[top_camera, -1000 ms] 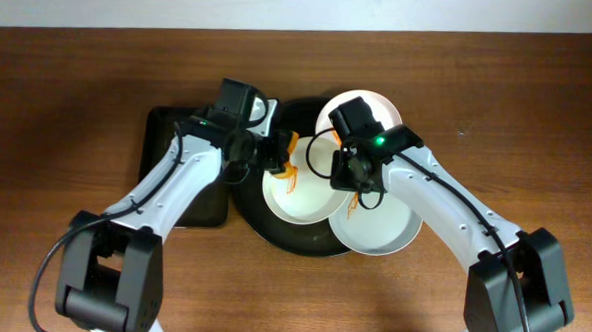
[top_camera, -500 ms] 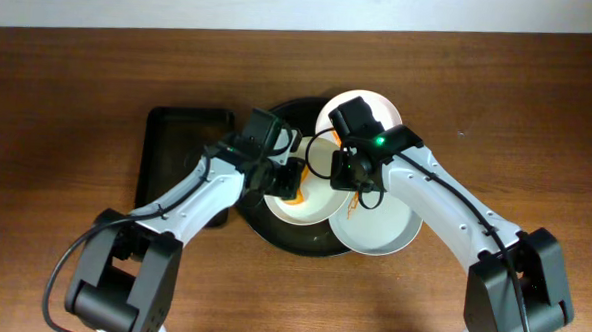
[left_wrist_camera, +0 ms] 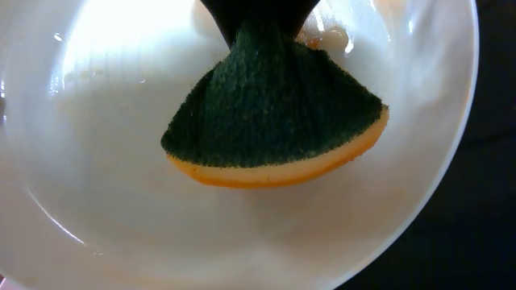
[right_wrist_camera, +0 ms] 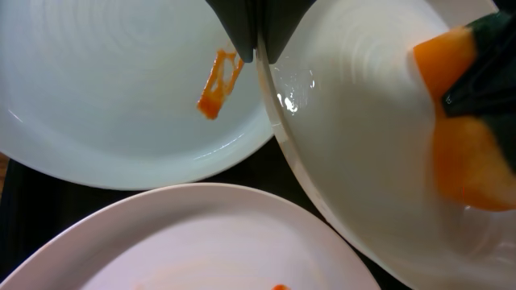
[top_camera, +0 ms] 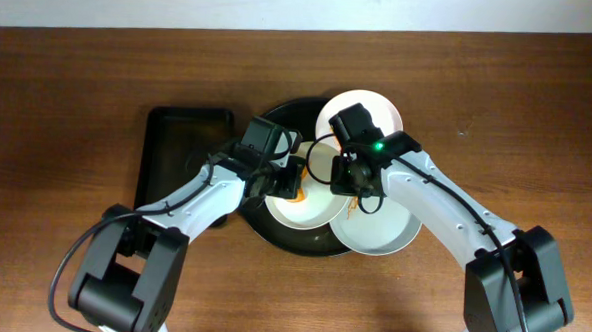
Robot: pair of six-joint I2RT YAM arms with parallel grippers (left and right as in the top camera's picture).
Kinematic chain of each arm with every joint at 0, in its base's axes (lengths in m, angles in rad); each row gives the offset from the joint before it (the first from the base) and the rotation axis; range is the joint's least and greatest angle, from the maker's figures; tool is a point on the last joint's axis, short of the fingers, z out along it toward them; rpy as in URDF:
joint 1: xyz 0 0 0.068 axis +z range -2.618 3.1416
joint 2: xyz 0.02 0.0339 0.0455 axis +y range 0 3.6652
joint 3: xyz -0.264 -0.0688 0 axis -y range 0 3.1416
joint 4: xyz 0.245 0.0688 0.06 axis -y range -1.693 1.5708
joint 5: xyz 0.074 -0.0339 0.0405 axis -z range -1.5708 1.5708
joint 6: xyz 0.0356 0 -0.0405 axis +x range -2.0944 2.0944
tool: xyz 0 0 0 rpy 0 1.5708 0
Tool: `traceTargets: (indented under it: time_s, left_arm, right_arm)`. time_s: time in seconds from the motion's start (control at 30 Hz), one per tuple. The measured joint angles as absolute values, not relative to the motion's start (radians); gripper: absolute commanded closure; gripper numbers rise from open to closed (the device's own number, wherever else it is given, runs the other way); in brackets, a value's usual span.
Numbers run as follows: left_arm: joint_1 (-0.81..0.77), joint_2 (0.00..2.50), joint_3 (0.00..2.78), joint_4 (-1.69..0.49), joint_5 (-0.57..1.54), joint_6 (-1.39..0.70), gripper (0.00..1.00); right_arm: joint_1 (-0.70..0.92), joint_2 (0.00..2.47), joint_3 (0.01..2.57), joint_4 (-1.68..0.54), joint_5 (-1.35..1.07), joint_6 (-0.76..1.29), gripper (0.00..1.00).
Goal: Clean dirty plates on tray and stack at the side
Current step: 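Scrub the white plate's sauce with the sponge in the left gripper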
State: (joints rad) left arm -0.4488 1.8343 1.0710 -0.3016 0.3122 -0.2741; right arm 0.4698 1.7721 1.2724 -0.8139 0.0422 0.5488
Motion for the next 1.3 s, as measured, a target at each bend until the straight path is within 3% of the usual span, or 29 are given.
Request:
traceTargets:
  time_s: [0.97, 1.3]
  left_arm:
    - [-0.448, 1.891, 1.068, 0.08, 0.118, -0.274, 1.0]
    - [-0.448, 1.891, 1.066, -0.12, 0.236, -0.274, 1.0]
  right_arm:
    - [0.47, 1.772, 1.271, -0.81, 0.042, 0.55, 0.96]
    - [0.47, 1.772, 1.271, -0.811, 0.039, 0.55, 0.96]
